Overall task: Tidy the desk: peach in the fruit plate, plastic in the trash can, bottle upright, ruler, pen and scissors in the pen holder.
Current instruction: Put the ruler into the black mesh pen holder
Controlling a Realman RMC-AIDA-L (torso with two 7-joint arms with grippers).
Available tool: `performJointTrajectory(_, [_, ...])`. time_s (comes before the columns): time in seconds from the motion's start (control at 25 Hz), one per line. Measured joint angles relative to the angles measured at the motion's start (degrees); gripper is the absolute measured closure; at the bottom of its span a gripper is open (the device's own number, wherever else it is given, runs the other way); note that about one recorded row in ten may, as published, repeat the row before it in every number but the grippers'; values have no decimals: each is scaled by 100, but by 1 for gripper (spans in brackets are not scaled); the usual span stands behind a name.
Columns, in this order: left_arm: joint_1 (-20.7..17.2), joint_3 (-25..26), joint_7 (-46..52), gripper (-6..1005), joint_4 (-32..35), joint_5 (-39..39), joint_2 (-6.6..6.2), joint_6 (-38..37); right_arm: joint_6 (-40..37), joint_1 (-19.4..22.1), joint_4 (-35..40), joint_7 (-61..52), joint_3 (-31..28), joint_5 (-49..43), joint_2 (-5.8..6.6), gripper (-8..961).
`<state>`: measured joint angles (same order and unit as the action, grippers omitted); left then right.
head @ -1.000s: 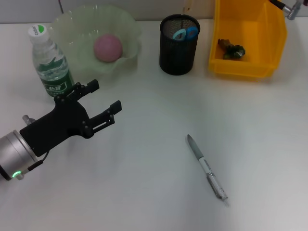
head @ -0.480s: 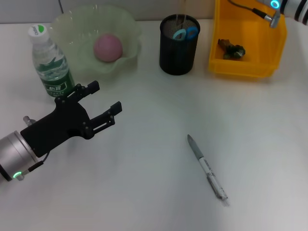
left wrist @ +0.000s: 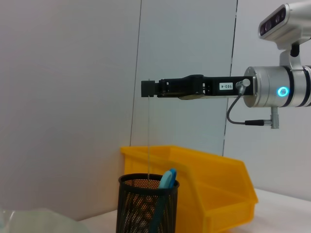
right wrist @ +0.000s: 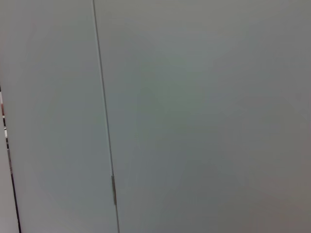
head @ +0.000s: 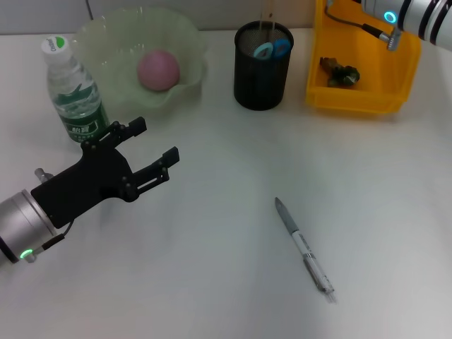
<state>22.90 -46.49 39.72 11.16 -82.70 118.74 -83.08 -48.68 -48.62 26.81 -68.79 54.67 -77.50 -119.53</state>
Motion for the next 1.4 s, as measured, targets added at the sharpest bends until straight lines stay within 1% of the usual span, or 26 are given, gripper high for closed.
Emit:
performJointTrajectory(0.28, [12,8,11,196,0,0,0,45,10,-17,-17,40,0,0,0,552])
performJointTrajectory(0.52, [13,7,18,196,0,0,0,30,164,-20,-33,33,0,0,0,550])
performJointTrajectory(1.4, [22,8,19,197,0,0,0,32,97,-23,-31,31,9,-9,0,544])
